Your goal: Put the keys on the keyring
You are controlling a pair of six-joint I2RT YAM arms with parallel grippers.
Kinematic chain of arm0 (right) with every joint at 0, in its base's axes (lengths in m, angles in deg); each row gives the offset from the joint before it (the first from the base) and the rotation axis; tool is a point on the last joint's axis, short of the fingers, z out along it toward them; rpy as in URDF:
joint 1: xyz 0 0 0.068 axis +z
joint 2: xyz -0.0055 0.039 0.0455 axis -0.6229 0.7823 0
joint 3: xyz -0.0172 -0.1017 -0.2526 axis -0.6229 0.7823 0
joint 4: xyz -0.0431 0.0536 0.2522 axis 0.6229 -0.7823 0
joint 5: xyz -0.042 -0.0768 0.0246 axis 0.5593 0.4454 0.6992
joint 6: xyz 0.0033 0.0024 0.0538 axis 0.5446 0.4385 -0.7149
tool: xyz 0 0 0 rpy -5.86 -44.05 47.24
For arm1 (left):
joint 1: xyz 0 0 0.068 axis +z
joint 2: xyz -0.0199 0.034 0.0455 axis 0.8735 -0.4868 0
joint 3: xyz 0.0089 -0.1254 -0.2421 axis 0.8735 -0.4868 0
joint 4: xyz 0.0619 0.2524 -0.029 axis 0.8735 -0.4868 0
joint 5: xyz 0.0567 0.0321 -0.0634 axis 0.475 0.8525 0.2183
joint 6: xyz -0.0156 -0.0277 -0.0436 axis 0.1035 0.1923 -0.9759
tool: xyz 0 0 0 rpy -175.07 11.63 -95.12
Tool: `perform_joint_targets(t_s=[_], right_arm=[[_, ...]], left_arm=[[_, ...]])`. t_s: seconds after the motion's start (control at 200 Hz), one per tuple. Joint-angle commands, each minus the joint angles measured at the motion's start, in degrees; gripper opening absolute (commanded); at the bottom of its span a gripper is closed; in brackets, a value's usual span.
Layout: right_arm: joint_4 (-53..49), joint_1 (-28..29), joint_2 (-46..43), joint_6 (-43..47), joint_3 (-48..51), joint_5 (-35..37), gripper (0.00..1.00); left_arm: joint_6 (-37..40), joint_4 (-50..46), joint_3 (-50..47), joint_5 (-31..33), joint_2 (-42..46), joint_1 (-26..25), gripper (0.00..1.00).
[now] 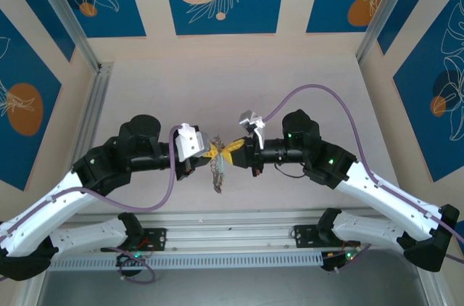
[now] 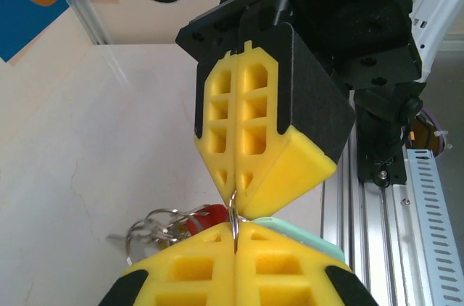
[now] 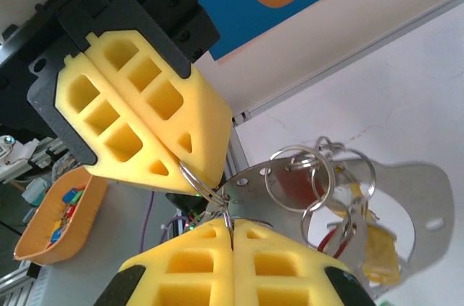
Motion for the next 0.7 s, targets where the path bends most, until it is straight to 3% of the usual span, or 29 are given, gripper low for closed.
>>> perform_joint_targets(t_s=[0.0,0.36,0.695], right_arm=[[-5.9,-2.0,0.4,-2.1,-0.6,1.3,0.0],[-5.4,-2.6,3.9,-2.3,-2.6,-3.1,0.0],[-5.2,-3.7,4.5,-3.5,-2.3,-8.0,0.06]], left_arm=[[1.3,6.2,1.3,-2.3,1.9,-1.1,0.0],[-0.2,9.6,0.0,-3.9,2.5,-1.4,0.0],[-1.0,12.1,-1.8,-5.1,3.5,-1.6,0.0]])
